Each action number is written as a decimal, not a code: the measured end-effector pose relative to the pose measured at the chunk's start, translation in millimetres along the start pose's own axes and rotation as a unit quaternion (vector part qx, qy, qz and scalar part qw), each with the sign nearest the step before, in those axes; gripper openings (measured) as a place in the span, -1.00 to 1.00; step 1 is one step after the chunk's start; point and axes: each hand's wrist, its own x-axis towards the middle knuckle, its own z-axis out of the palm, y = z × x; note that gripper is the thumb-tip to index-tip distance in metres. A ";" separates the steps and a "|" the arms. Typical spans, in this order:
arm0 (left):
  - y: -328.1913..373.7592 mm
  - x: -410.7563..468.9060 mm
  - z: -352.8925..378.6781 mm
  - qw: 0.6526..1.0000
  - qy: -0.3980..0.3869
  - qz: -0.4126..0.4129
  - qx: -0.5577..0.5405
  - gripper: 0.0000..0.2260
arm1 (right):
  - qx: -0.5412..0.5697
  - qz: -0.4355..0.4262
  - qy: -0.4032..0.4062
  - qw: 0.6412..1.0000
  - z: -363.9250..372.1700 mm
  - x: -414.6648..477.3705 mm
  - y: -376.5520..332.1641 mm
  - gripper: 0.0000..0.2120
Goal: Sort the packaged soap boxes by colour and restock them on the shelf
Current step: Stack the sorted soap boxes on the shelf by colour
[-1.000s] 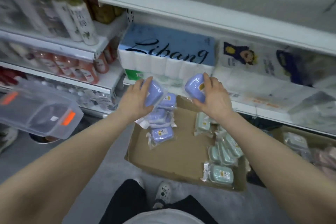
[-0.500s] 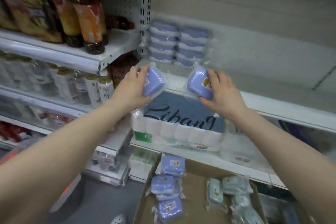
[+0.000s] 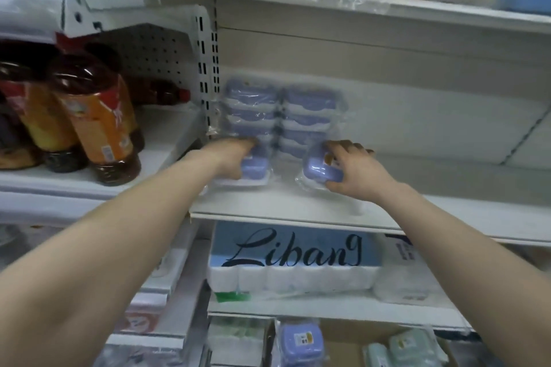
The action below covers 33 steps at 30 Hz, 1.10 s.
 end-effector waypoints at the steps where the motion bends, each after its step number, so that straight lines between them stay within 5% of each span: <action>1: -3.6 7.0 7.9 1.000 -0.015 0.007 -0.007 -0.49 | -0.001 0.000 -0.011 1.000 3.8 5.1 -0.6 -0.26; 8: -16.0 35.2 36.2 0.999 -0.031 0.032 -0.021 -0.36 | 0.007 -0.025 -0.059 0.998 17.3 36.9 -3.6 -0.33; 15: -16.0 30.6 46.2 0.997 0.048 0.061 -0.017 -0.35 | 0.059 -0.060 -0.086 0.993 33.2 57.1 -15.3 -0.38; 20: -18.5 31.3 52.2 0.992 0.098 0.076 -0.023 -0.39 | 0.025 -0.090 -0.080 0.992 55.0 62.1 -14.3 -0.45; 33: -7.4 21.0 50.6 0.994 0.079 0.046 0.058 -0.40 | -0.033 -0.100 -0.026 0.994 70.8 45.3 -11.9 -0.48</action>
